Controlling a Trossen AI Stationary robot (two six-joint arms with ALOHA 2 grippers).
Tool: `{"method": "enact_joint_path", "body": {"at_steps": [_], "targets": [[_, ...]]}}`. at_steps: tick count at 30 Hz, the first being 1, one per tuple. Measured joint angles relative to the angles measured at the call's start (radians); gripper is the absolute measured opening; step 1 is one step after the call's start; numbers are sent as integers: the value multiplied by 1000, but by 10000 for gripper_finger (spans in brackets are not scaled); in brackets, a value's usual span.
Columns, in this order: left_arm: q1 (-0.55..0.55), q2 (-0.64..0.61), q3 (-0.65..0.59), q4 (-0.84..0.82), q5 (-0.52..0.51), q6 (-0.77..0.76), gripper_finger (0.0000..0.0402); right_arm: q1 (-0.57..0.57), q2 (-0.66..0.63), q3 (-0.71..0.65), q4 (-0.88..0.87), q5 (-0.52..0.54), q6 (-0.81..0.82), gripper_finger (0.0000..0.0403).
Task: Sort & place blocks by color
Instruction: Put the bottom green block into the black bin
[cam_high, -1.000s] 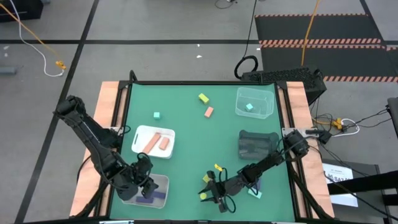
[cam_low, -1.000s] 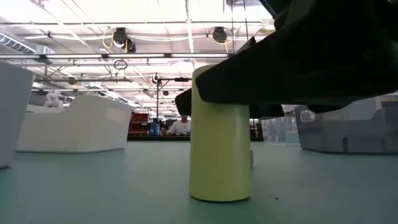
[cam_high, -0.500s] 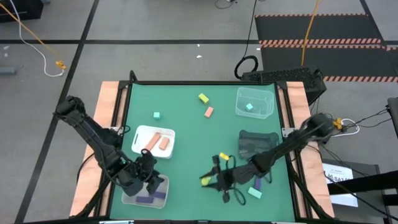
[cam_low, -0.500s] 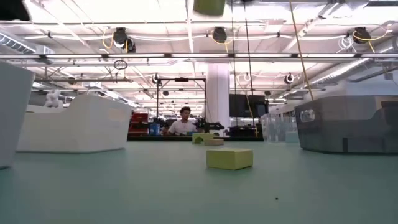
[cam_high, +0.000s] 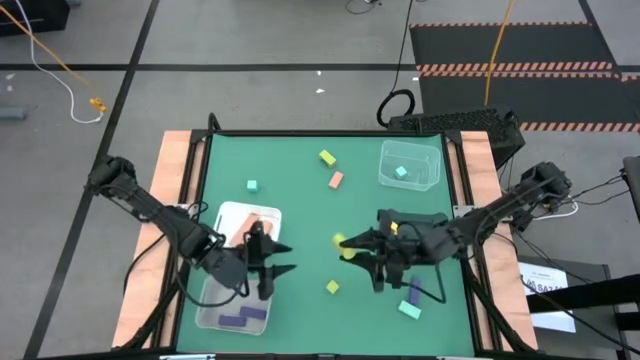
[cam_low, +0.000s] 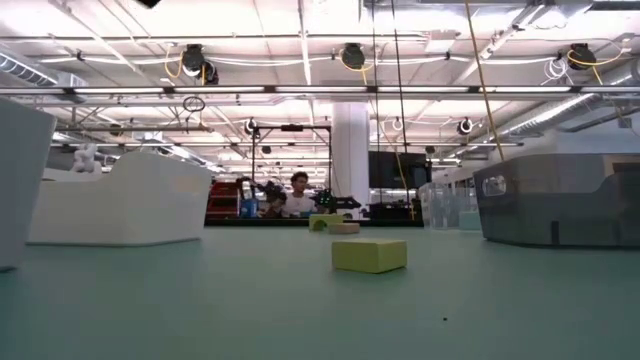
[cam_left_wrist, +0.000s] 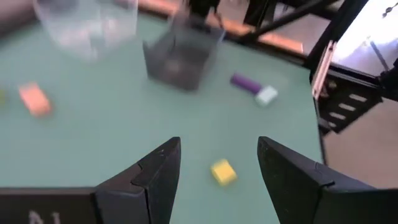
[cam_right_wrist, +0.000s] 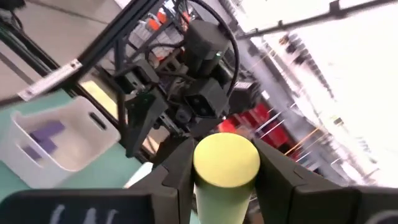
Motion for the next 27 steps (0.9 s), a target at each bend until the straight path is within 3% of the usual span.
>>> {"method": "enact_joint_path", "body": {"at_steps": [4, 7, 10, 12, 20, 27], "targets": [[52, 7, 0, 120, -26, 178, 214, -7, -3, 0, 8, 31, -58, 109], [97, 13, 0, 152, -34, 231, 214, -19, -3, 0, -34, 156, -16, 109], [147, 12, 0, 143, -36, 221, 214, -39, -11, 0, -186, 308, 121, 109], [177, 12, 0, 121, -36, 208, 214, -55, -20, 0, -345, 347, 284, 109], [272, 12, 0, 67, -35, 162, 214, -121, -56, 0, -997, 335, 1022, 108], [338, 45, -1, 64, -27, 139, 214, -152, -64, 0, -1337, 82, 1444, 108]]}}
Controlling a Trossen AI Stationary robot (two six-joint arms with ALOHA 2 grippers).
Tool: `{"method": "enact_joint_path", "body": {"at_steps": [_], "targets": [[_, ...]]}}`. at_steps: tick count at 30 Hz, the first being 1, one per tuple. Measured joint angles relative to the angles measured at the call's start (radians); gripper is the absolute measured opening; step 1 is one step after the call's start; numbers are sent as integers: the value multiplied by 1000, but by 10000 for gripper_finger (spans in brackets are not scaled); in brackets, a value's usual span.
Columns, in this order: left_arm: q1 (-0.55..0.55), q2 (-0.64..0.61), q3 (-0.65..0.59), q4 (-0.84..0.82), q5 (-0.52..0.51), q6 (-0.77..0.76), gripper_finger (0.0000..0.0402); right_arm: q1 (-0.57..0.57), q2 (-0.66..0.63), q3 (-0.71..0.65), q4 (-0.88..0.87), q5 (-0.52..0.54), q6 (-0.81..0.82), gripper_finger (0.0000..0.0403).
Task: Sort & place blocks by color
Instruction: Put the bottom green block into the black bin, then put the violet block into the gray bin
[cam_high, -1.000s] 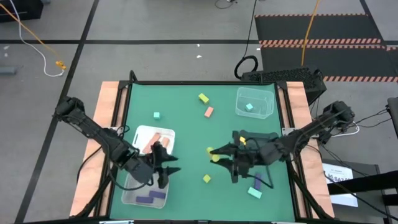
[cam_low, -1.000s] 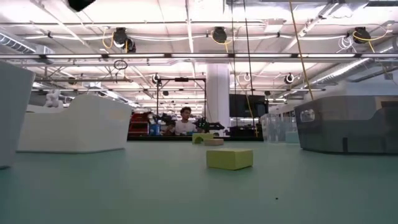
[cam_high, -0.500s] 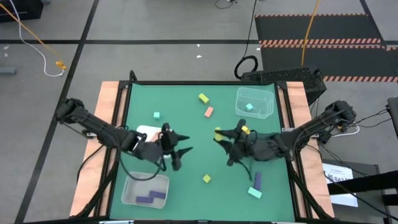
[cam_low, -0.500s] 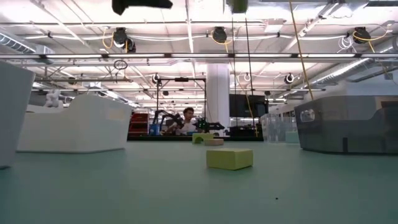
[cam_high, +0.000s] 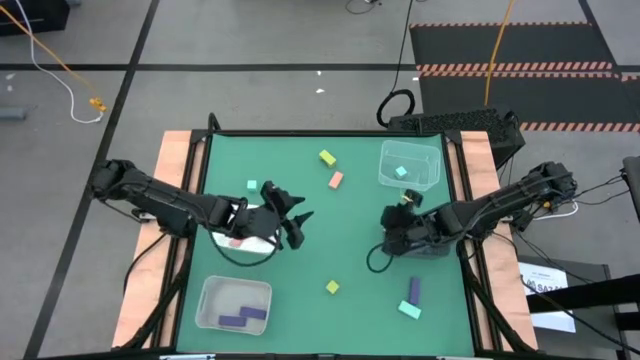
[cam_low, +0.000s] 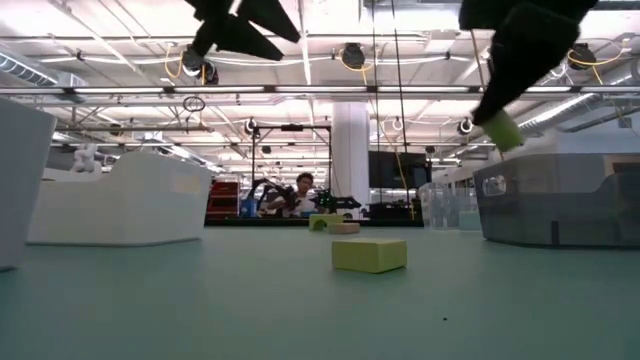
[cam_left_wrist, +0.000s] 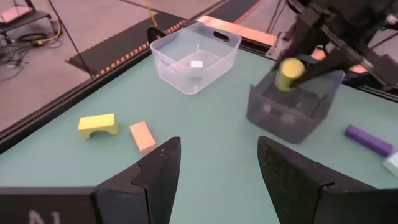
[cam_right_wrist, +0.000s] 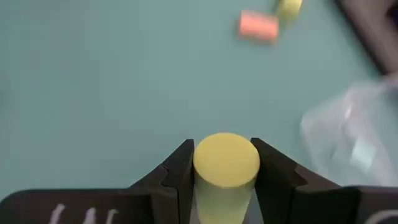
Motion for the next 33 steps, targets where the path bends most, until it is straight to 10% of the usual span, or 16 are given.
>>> {"method": "enact_joint_path", "body": {"at_steps": [11, 22, 33], "targets": [[79, 80, 0, 3, 37, -25, 214, -1, 0, -45, -117, -243, 269, 110], [103, 79, 0, 7, 70, -20, 214, -2, -7, -98, -111, -425, 377, 273], [102, 78, 0, 6, 84, -17, 214, 21, -145, -82, -104, -608, 669, 256]]}}
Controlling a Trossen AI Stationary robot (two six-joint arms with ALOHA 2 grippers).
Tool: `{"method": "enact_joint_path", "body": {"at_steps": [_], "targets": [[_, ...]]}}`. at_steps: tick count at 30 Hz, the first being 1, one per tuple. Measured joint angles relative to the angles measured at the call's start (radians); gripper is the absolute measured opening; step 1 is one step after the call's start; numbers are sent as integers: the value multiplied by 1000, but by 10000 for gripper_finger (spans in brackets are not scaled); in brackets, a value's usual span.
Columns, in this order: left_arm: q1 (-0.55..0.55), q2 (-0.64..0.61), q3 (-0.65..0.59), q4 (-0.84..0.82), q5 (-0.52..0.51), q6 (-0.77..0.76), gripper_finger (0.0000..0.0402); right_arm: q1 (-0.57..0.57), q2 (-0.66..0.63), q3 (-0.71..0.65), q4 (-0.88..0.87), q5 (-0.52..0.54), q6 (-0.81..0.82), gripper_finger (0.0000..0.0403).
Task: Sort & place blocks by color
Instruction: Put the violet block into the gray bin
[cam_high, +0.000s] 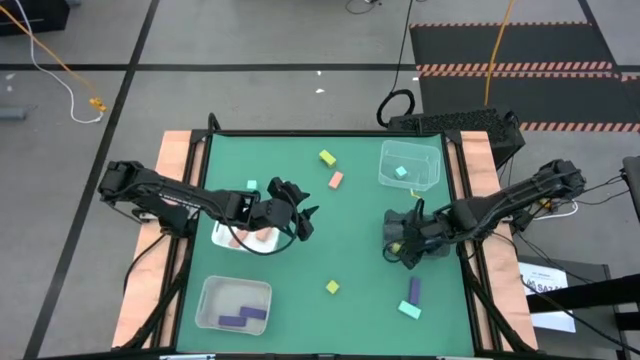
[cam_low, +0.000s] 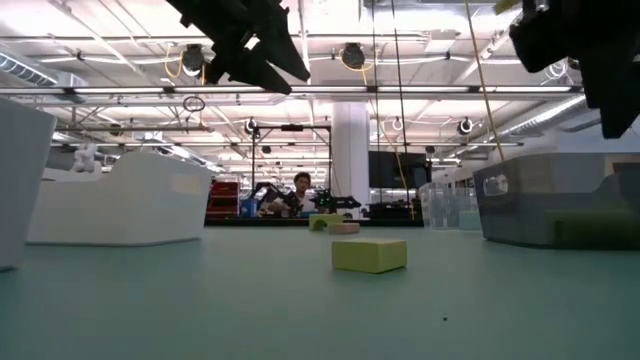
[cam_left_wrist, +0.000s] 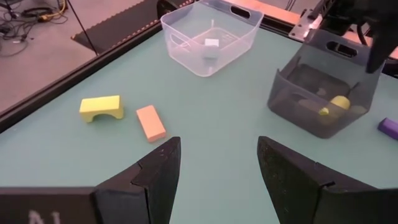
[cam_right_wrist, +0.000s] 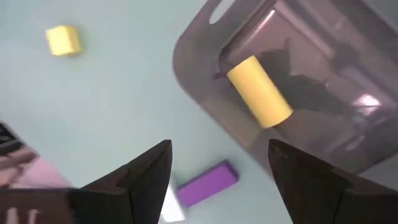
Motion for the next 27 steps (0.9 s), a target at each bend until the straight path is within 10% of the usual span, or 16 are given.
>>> {"method": "enact_joint_path", "body": {"at_steps": [27], "targets": [[0, -1, 0, -148, 0, 41, 214, 323, 196, -179, 371, -52, 821, 212]]}}
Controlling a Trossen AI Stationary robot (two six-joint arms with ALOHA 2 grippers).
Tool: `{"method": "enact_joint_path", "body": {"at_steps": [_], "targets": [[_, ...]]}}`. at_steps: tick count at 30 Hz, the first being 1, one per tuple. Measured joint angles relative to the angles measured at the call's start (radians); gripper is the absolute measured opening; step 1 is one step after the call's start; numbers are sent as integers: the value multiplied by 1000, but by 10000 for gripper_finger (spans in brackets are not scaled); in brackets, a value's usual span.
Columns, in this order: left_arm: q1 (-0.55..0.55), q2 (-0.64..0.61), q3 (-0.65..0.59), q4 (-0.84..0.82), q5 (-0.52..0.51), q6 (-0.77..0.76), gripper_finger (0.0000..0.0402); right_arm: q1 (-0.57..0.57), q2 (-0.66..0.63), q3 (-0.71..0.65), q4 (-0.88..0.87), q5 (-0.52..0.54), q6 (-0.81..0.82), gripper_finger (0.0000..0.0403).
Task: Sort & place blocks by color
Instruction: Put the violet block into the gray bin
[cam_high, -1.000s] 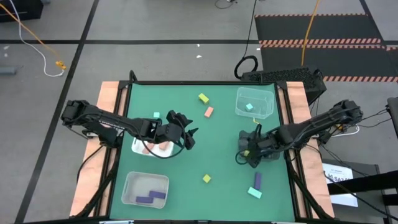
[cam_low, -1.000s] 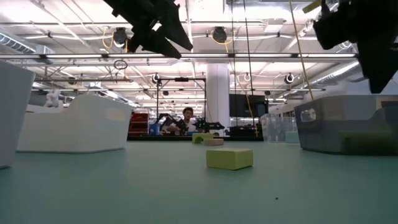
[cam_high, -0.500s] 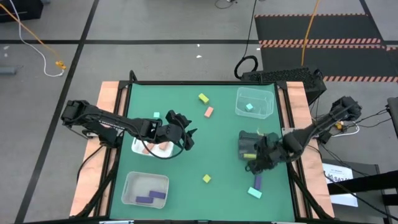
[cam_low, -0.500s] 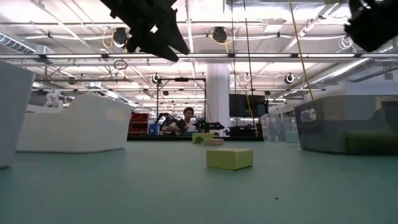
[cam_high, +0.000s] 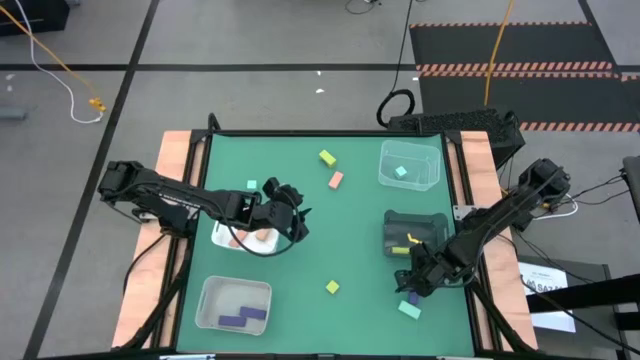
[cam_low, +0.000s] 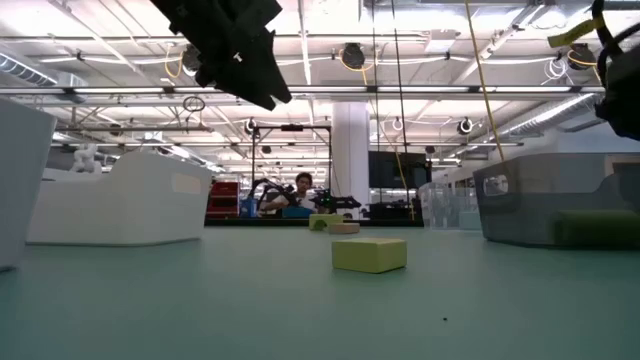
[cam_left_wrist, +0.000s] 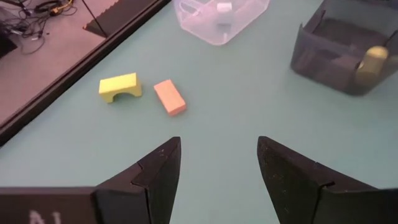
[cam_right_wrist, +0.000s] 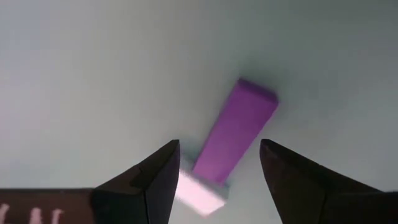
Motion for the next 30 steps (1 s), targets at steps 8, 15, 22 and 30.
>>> {"method": "enact_joint_path", "body": {"at_steps": [8, 15, 22, 30], "targets": [[-2, 0, 0, -60, 0, 7, 214, 1, 96, -2, 8, 1, 15, 212], [-17, 0, 0, -96, 0, 5, 214, 1, 153, 1, 23, -5, -62, 194], [-44, 0, 1, -101, 23, 7, 214, 1, 158, 0, 16, -20, -98, 89], [-54, 0, 1, -103, 23, 9, 214, 1, 121, -2, 17, -22, -134, 80]]}}
